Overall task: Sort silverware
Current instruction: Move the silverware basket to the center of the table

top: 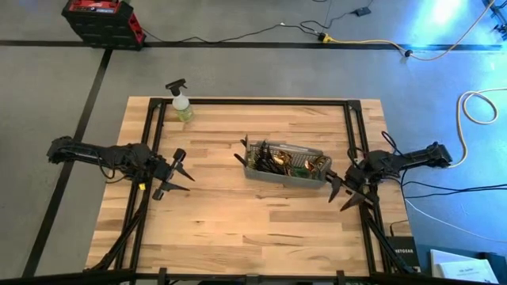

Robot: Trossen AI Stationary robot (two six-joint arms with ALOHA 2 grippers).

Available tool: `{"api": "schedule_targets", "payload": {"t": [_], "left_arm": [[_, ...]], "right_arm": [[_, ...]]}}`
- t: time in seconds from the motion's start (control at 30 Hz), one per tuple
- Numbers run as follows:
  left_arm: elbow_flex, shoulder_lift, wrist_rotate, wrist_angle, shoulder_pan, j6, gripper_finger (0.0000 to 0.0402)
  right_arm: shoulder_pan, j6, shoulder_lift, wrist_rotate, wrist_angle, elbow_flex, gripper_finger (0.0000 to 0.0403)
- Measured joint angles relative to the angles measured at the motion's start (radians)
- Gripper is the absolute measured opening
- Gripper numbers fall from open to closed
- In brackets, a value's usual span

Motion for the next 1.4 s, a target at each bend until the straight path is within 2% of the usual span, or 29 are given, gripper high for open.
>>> {"api": "schedule_targets", "payload": {"t": [0.17,0.27,0.4,0.53,0.83,0.9,1.03,1.27,1.33,1.4], "left_arm": [[0.000,0.000,-0.007,0.003,0.000,-0.026,0.0149],[0.000,0.000,-0.008,0.004,0.000,-0.035,0.0149],[0.000,0.000,-0.010,0.013,0.000,-0.045,0.0149],[0.000,0.000,-0.015,0.011,0.000,-0.050,0.0149],[0.000,0.001,-0.054,0.009,0.002,-0.048,0.0149],[0.000,0.001,-0.054,0.010,0.002,-0.041,0.0149],[0.000,0.001,-0.055,0.010,0.002,-0.029,0.0149],[0.000,0.001,-0.058,0.010,0.002,-0.026,0.0149],[0.000,0.001,-0.058,0.010,0.002,-0.025,0.0149],[0.000,0.001,-0.059,0.009,0.002,-0.025,0.0149]], "right_arm": [[0.001,0.086,0.006,-0.001,-0.064,0.003,0.0193],[0.001,0.184,0.020,-0.043,-0.098,-0.001,0.0193],[0.000,0.250,0.016,-0.086,0.011,-0.001,0.0193],[0.000,0.275,0.021,-0.049,-0.115,-0.001,0.0193],[-0.001,0.274,0.251,0.051,-0.110,0.000,0.0193],[0.000,0.248,0.304,0.095,-0.109,0.000,0.0193],[-0.001,0.125,0.372,0.316,-0.072,0.000,0.0193],[-0.001,-0.170,0.391,0.566,0.156,0.000,0.0193],[-0.002,-0.210,0.391,0.557,0.206,0.000,0.0193],[-0.001,-0.223,0.391,0.464,0.252,0.000,0.0193]]}}
